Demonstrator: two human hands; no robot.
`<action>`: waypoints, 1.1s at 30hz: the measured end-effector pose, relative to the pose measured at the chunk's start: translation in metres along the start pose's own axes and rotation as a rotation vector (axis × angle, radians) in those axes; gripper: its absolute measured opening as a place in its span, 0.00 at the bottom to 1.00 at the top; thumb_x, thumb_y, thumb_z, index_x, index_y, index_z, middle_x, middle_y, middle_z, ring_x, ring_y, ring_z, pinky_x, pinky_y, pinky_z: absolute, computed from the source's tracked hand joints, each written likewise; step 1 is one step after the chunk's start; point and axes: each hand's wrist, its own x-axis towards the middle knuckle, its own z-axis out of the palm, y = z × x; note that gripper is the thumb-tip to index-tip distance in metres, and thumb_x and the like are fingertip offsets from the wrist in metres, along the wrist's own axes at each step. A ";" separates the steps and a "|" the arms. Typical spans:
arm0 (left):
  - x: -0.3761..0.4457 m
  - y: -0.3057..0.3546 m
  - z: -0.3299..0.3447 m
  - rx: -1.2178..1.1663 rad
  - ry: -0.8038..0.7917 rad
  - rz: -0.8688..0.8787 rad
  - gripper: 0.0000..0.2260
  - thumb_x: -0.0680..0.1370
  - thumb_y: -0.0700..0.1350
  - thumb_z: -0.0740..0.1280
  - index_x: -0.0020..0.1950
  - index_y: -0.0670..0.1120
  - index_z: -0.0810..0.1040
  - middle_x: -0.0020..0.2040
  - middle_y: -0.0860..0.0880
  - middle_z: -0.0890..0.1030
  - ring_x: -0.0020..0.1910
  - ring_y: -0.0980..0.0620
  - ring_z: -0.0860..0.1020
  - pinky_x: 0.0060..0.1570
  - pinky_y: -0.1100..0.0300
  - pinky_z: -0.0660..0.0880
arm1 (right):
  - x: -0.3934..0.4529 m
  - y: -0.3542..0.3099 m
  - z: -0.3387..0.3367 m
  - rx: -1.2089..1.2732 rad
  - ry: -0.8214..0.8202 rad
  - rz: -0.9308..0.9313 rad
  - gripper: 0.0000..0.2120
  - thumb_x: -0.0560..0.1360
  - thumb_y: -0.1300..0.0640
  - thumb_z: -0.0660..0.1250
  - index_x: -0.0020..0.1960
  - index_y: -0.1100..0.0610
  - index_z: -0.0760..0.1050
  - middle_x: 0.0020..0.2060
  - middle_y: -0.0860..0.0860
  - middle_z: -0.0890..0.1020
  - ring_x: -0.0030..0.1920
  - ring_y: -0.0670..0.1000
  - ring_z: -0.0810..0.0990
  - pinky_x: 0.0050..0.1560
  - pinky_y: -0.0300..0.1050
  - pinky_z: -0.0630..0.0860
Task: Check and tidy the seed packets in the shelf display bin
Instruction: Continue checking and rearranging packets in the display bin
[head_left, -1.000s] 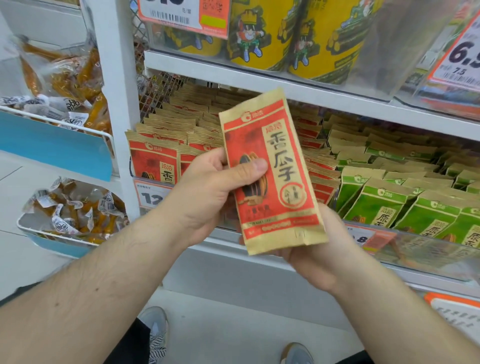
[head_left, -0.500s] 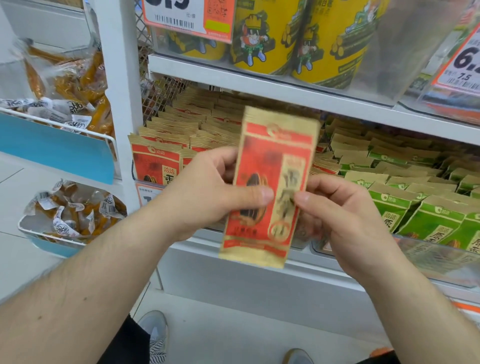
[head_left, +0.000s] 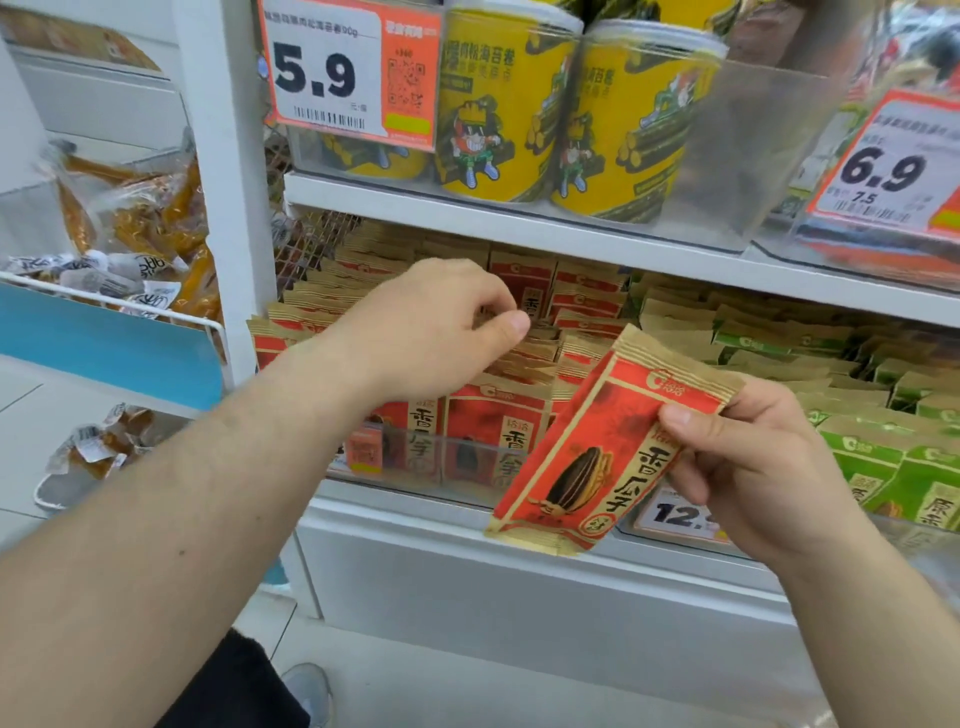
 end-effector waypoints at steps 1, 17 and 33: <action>0.010 0.000 0.003 0.104 -0.078 -0.017 0.18 0.80 0.60 0.56 0.61 0.53 0.77 0.61 0.52 0.77 0.62 0.51 0.72 0.62 0.46 0.71 | 0.000 0.001 -0.002 0.011 0.012 0.004 0.23 0.51 0.40 0.81 0.34 0.57 0.81 0.28 0.55 0.81 0.18 0.48 0.67 0.22 0.37 0.60; 0.091 0.001 0.028 0.299 -0.558 -0.259 0.31 0.76 0.72 0.53 0.72 0.55 0.69 0.73 0.51 0.70 0.69 0.48 0.69 0.67 0.48 0.65 | 0.005 0.008 -0.022 0.024 0.061 -0.019 0.23 0.55 0.52 0.75 0.36 0.71 0.73 0.32 0.64 0.76 0.19 0.50 0.64 0.22 0.37 0.58; 0.030 -0.004 0.037 0.358 -0.161 -0.070 0.23 0.82 0.61 0.47 0.63 0.58 0.78 0.70 0.61 0.71 0.72 0.57 0.65 0.69 0.33 0.41 | 0.003 -0.013 -0.029 0.178 0.198 -0.376 0.16 0.58 0.46 0.79 0.38 0.56 0.83 0.29 0.49 0.82 0.19 0.49 0.73 0.23 0.36 0.66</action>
